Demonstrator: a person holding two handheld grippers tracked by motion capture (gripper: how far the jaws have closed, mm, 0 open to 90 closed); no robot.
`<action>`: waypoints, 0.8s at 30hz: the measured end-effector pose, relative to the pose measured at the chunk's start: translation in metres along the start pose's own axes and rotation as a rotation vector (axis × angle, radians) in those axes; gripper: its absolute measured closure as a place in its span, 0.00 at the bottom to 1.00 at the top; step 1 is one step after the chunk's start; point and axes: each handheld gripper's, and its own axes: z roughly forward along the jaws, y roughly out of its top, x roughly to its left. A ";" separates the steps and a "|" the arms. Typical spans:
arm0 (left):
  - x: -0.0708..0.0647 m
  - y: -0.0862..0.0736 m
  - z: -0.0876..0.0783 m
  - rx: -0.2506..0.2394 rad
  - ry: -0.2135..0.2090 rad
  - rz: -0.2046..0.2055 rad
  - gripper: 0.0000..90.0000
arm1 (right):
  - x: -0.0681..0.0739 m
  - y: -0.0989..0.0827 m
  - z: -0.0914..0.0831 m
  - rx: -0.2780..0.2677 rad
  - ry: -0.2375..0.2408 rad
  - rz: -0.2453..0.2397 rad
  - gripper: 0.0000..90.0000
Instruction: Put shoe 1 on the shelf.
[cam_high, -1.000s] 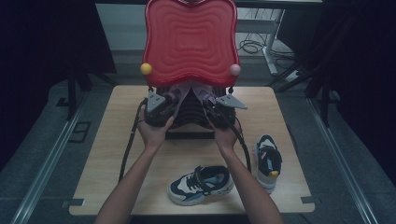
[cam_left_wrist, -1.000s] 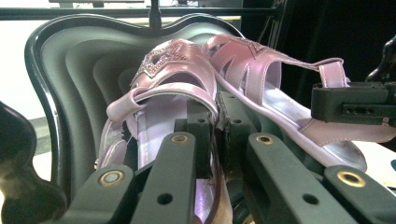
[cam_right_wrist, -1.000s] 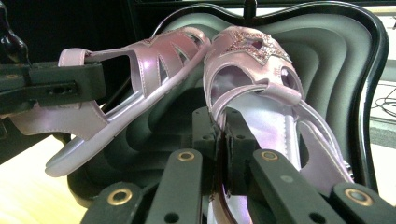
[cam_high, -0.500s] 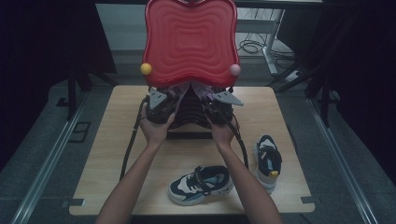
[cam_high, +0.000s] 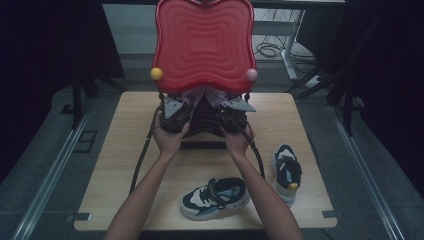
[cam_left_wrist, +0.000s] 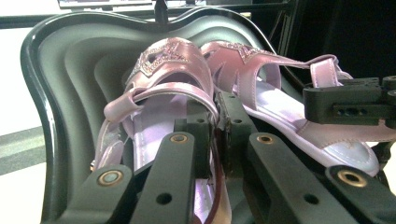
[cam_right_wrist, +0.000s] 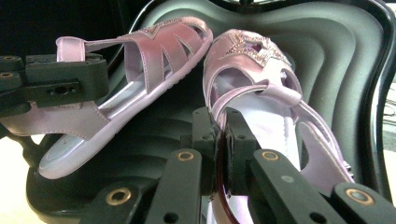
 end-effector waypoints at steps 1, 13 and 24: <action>0.000 -0.001 0.000 0.003 -0.001 -0.001 0.93 | 0.000 0.000 0.000 0.001 -0.001 -0.001 0.94; -0.001 -0.009 0.003 0.042 -0.022 -0.009 0.76 | 0.003 -0.005 0.002 0.071 0.037 -0.013 0.82; 0.004 -0.009 -0.004 0.042 -0.066 -0.038 0.59 | -0.001 -0.004 -0.008 0.069 0.073 0.001 0.73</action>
